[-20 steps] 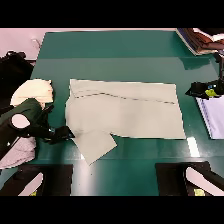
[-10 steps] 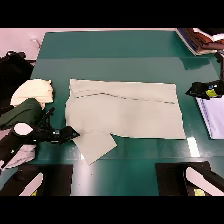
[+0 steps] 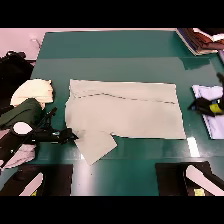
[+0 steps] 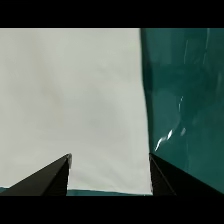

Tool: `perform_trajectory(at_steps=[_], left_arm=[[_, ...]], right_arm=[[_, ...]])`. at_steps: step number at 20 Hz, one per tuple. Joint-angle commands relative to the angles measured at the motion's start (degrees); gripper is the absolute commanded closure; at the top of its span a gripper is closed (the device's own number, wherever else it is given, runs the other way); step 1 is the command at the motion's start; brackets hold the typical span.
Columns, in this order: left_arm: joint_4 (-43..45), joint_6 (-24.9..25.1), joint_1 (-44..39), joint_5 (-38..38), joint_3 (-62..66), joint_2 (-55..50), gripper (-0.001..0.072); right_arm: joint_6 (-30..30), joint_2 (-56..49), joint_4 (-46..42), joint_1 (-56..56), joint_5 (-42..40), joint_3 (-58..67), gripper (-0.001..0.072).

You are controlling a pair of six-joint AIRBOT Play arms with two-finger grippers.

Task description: Fold the shirts.

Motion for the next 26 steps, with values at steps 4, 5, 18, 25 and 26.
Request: perform_trajectory(at_steps=[4,5,18,25,26], left_arm=[[3.74,-0.04,0.04,-0.96,1.09,0.04,0.0683],[3.72,-0.04,0.04,-0.79,1.09,0.04,0.0683],[15.61,-8.90,0.04,-17.62,8.13,12.59,0.0686],[15.21,-4.96,0.04,-9.01,21.81,1.99,0.0687],[15.19,-3.78,0.04,-6.23,24.02,-2.36,0.0686]], right_arm=[[-1.88,-7.28,8.72,-15.65,0.28,-17.94,0.0262],[-2.16,-8.35,10.43,-15.15,-1.42,-19.56,0.0261],[-2.08,4.07,-11.10,1.40,7.54,-11.17,0.0694],[2.03,4.09,-11.45,7.89,6.84,-0.83,0.0695],[2.47,1.40,-11.50,9.62,5.64,1.73,0.0695]])
